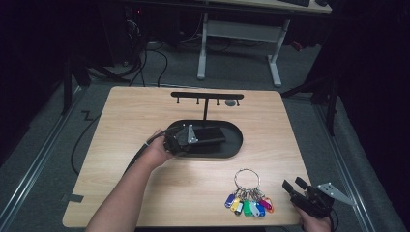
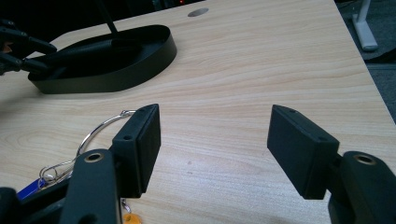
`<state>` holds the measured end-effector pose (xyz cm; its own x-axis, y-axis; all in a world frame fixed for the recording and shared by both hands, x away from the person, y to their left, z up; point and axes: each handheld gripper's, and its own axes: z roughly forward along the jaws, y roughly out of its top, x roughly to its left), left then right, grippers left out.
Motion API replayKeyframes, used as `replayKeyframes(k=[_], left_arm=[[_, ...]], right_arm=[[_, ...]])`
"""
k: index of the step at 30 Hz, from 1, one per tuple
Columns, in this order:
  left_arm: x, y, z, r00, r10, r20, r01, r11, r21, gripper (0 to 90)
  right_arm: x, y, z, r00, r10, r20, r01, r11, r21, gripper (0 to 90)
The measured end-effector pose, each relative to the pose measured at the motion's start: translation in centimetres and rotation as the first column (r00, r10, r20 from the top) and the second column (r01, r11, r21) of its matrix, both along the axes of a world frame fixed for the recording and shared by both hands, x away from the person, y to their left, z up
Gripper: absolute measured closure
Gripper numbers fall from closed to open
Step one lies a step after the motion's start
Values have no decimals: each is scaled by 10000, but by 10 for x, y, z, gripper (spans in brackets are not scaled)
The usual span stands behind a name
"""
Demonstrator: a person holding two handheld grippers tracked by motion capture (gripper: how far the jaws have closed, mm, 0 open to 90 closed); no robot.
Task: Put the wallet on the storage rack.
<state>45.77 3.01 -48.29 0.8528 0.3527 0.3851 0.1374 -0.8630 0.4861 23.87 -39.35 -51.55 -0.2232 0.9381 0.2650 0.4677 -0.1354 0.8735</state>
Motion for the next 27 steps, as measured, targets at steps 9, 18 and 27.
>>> replayKeyframes(k=[9, 18, 27], left_arm=[[-9, 7, 7, 9999, 13, 172, -2, 9981, -621, 539], [-21, 30, 13, 9977, 643, 206, -600, 9838, -1692, 541], [-50, 60, 15, 9940, 1091, 120, -1000, 9447, -3124, 517]], right_arm=[[0, 1, 0, 10000, 23, -80, -23, 10000, 2, 351], [3, 5, -1, 9992, 377, -137, -377, 9993, 53, 402], [4, 9, 2, 9959, 906, -74, -907, 9956, -240, 443]])
